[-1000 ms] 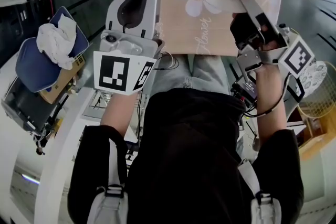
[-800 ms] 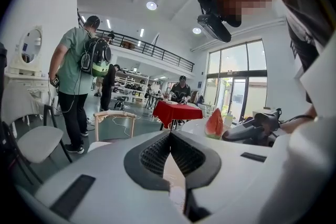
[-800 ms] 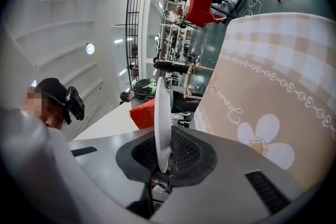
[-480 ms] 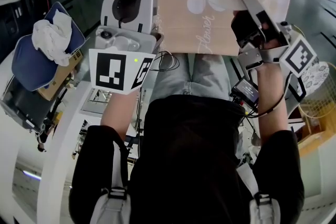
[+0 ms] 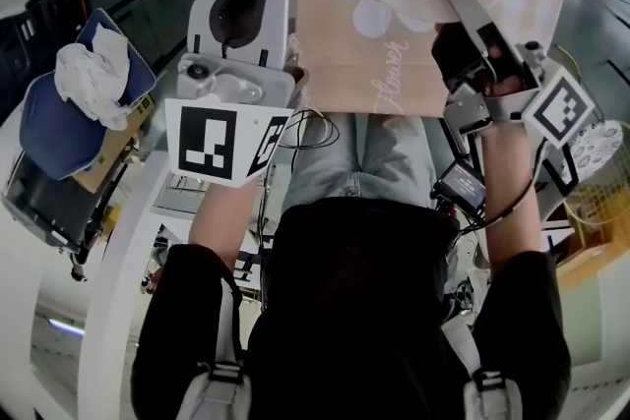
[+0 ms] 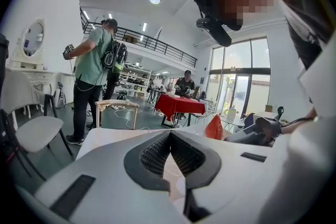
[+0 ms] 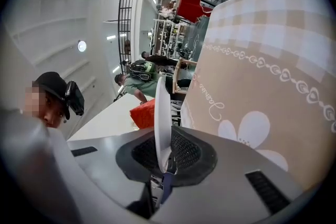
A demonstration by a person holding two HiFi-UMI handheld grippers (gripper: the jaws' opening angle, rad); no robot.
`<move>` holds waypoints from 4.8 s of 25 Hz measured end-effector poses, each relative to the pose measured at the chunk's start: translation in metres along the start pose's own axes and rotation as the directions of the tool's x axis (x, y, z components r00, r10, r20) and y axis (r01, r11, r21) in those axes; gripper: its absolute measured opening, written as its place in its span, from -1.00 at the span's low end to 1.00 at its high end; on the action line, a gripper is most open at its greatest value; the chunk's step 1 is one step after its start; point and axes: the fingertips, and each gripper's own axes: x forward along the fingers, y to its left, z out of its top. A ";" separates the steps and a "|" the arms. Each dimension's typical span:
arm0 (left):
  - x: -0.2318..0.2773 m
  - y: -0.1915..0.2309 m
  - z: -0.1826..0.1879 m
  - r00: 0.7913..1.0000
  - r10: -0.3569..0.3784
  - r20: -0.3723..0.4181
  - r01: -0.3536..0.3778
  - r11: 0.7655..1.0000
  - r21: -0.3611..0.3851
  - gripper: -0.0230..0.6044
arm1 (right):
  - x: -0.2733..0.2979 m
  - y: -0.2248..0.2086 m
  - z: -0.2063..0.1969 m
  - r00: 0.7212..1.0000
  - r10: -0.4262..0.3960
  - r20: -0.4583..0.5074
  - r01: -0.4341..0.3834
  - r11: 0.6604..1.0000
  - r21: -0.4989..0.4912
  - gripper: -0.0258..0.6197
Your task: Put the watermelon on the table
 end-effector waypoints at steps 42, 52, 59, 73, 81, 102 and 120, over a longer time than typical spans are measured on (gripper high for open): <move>0.054 0.030 -0.105 0.994 -0.014 -0.109 0.006 0.998 -0.070 -0.90 | 0.040 -0.120 -0.016 0.989 -0.116 -0.097 0.124 0.989 0.083 -0.81; 0.057 0.030 -0.107 0.993 -0.015 -0.114 0.006 0.996 -0.085 -0.90 | 0.041 -0.131 -0.016 0.969 -0.221 -0.111 0.235 0.962 0.136 -0.82; 0.059 0.029 -0.103 0.993 -0.020 -0.115 0.010 0.996 -0.087 -0.90 | 0.043 -0.131 -0.018 0.940 -0.314 -0.131 0.324 0.944 0.064 -0.77; 0.054 0.021 -0.087 0.993 -0.031 -0.116 0.023 0.998 -0.064 -0.90 | 0.033 -0.129 -0.019 0.921 -0.353 -0.164 0.359 0.933 0.004 -0.51; 0.048 0.012 -0.083 0.993 -0.034 -0.115 0.028 0.998 -0.052 -0.90 | 0.020 -0.131 -0.021 0.913 -0.373 -0.165 0.377 0.926 -0.010 -0.41; 0.026 -0.036 -0.042 0.992 -0.053 -0.118 0.055 0.998 0.020 -0.90 | -0.017 -0.083 -0.017 0.844 -0.536 0.018 0.476 0.735 -0.483 -0.59; -0.018 -0.077 0.043 0.997 0.033 -0.076 -0.029 0.998 0.061 -0.90 | -0.009 0.069 -0.036 0.859 -0.454 0.238 0.421 0.360 -0.833 -0.86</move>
